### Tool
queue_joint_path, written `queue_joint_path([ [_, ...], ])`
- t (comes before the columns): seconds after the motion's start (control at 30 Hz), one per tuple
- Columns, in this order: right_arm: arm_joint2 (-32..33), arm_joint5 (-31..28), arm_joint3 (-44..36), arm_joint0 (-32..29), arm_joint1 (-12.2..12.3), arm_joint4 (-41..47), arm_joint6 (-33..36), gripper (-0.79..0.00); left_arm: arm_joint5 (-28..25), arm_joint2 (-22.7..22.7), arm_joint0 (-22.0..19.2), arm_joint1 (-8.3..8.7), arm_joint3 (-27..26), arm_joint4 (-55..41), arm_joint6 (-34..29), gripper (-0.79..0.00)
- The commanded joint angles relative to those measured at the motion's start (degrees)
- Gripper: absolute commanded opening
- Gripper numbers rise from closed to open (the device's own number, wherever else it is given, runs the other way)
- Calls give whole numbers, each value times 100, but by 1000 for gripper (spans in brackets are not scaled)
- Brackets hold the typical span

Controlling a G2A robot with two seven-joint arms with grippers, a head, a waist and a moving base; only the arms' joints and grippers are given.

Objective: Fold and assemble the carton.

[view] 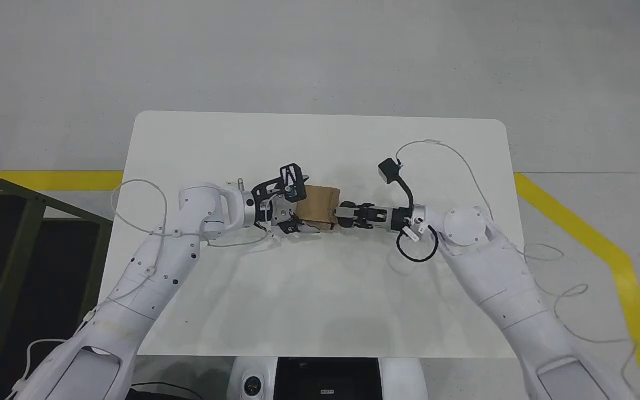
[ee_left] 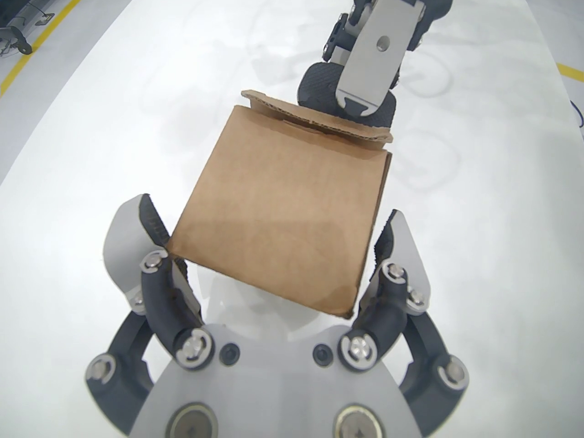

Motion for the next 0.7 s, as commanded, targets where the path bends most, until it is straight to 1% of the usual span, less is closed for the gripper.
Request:
queue_joint_path([
  [0.0, -18, 18, 47, 60, -12, -64, -31, -600, -1, 0, -3, -2, 6, 1, 4, 0],
  [0.17, -2, 84, 31, 193, -14, -283, -86, -576, -22, 5, -11, -5, 15, 1, 10, 0],
  [0.43, 91, 307, -104, 249, 25, -630, -110, -622, -33, 8, -17, -10, 27, 2, 26, 0],
  [0.67, 121, 583, -319, 250, 55, -912, -71, -631, -41, -13, -6, -7, 34, 3, 38, 0],
])
